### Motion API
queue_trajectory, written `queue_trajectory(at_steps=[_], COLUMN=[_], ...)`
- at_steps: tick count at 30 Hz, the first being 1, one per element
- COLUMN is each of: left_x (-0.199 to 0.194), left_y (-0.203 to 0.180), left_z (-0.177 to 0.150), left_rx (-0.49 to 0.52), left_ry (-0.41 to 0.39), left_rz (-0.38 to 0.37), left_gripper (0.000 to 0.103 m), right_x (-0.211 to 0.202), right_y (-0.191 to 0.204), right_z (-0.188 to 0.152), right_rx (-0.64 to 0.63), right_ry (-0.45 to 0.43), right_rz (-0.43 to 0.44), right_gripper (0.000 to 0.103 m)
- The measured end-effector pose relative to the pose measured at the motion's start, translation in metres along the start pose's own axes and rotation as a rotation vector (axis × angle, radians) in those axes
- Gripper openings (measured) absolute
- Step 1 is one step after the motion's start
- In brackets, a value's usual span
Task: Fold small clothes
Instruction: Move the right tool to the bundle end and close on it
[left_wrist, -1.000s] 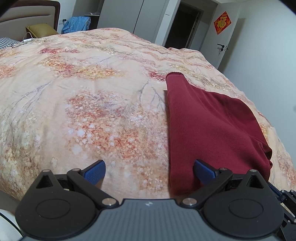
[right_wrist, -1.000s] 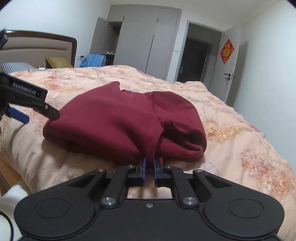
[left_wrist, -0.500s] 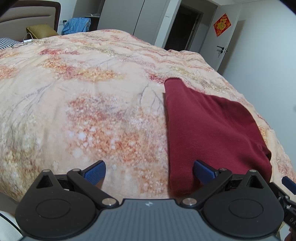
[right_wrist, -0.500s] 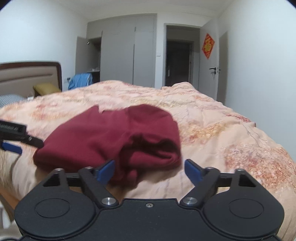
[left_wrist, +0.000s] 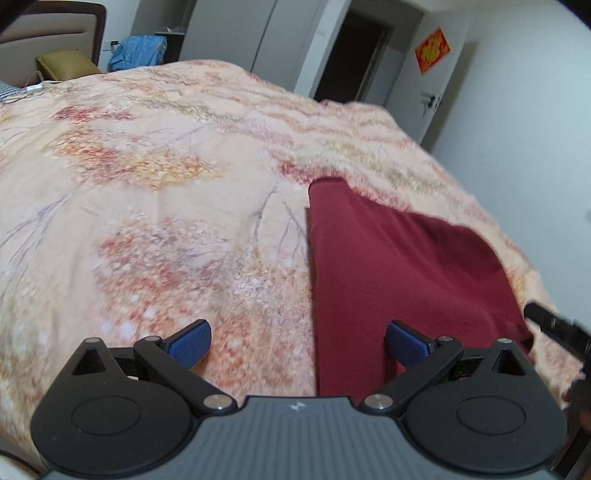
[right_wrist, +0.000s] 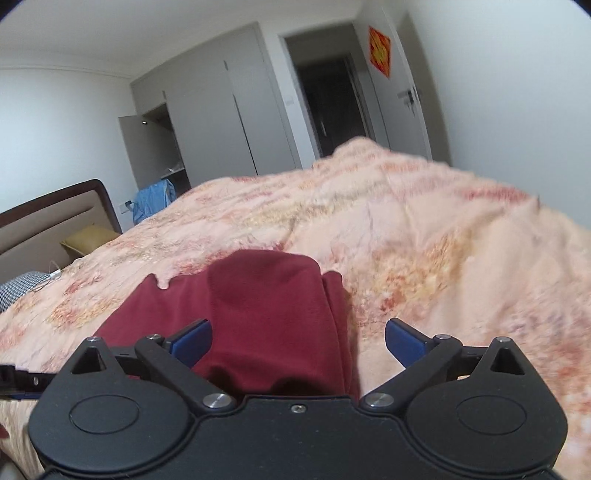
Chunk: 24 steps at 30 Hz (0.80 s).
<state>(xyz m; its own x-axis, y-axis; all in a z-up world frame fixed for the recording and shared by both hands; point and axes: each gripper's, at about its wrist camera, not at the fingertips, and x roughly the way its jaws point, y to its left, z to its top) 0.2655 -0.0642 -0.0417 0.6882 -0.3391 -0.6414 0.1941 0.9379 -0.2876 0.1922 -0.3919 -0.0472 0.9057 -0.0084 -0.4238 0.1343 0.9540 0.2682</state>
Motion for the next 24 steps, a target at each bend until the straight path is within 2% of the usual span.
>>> queue_trajectory(at_steps=[4, 5, 11, 14, 20, 22, 24], left_x=[0.018, 0.022, 0.046, 0.052, 0.056, 0.055, 0.052], left_y=[-0.001, 0.0, 0.0, 0.0, 0.002, 0.002, 0.0], left_z=[0.008, 0.011, 0.024, 0.027, 0.031, 0.032, 0.032], left_rx=[0.021, 0.025, 0.05, 0.059, 0.043, 0.05, 0.057], left_ry=[0.028, 0.034, 0.074, 0.094, 0.115, 0.112, 0.104], left_rz=[-0.023, -0.029, -0.073, -0.085, -0.115, -0.13, -0.172], left_gripper=[0.103, 0.103, 0.103, 0.103, 0.103, 0.099, 0.077], right_x=[0.025, 0.03, 0.043, 0.043, 0.037, 0.033, 0.027], right_y=[-0.004, -0.004, 0.001, 0.003, 0.01, 0.017, 0.025], right_z=[-0.002, -0.003, -0.01, -0.013, -0.01, -0.007, -0.004], right_rx=[0.008, 0.009, 0.012, 0.018, -0.007, -0.036, -0.075], right_ry=[0.052, 0.063, 0.069, 0.057, 0.042, 0.034, 0.014], right_rz=[-0.01, -0.003, 0.025, 0.02, 0.01, 0.005, 0.001], right_gripper=[0.1, 0.097, 0.071, 0.065, 0.04, 0.031, 0.025])
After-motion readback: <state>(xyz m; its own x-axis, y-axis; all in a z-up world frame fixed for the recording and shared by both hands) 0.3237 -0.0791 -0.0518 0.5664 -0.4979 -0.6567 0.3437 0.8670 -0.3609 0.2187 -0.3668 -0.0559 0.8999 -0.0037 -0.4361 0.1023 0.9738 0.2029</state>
